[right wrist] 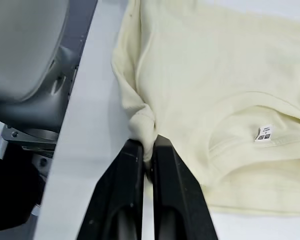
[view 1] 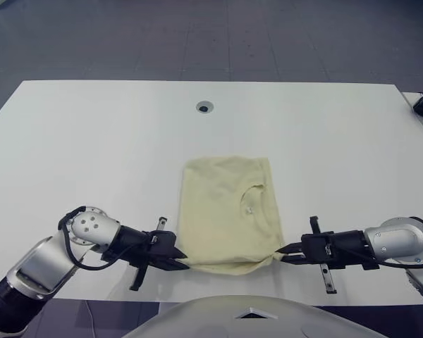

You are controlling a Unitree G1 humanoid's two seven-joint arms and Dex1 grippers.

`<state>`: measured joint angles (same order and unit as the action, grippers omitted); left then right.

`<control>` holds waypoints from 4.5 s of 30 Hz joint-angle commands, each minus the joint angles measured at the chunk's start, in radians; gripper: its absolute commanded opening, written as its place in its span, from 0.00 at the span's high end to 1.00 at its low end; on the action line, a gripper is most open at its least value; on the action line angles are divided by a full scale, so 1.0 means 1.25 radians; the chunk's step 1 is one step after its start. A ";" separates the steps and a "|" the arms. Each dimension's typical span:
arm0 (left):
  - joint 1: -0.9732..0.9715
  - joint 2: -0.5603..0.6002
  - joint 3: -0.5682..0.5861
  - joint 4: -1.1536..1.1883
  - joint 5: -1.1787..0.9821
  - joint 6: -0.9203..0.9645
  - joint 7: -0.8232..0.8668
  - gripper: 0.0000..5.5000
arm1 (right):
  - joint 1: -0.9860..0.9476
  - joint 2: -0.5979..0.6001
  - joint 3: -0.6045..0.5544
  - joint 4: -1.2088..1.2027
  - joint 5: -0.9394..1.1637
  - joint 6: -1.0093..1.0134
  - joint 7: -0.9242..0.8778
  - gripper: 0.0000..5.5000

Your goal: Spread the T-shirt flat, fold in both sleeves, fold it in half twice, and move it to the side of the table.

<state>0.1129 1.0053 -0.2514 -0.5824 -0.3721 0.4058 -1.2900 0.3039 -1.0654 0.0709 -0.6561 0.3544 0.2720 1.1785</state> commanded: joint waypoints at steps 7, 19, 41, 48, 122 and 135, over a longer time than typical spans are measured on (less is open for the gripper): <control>-0.196 -0.051 0.076 0.147 -0.135 0.120 0.002 0.95 | -0.261 0.060 -0.018 0.130 0.142 0.157 -0.005 0.99; -0.472 -0.186 0.042 0.459 -0.064 0.084 0.005 0.95 | -0.543 0.204 0.085 0.491 0.036 0.110 0.022 0.99; -0.641 -0.400 0.013 0.937 0.147 -0.142 0.091 0.88 | -0.702 0.411 0.103 0.980 -0.151 -0.104 -0.044 0.99; -0.716 -0.447 0.107 1.036 0.143 -0.166 0.224 0.69 | -0.716 0.440 0.032 1.019 -0.174 -0.161 -0.194 0.77; -0.322 -0.651 0.293 0.337 0.184 0.082 0.987 0.02 | -0.421 0.602 -0.057 0.433 -0.088 0.065 -0.970 0.02; -0.315 -0.650 0.271 0.348 0.216 0.075 0.986 0.02 | -0.444 0.644 -0.090 0.466 -0.145 0.079 -0.951 0.02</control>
<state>-0.2948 0.1988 0.0892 -0.1326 -0.1088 0.5026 -0.0634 -0.2329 -0.2688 -0.0363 -0.0893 0.1836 0.3578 -0.0215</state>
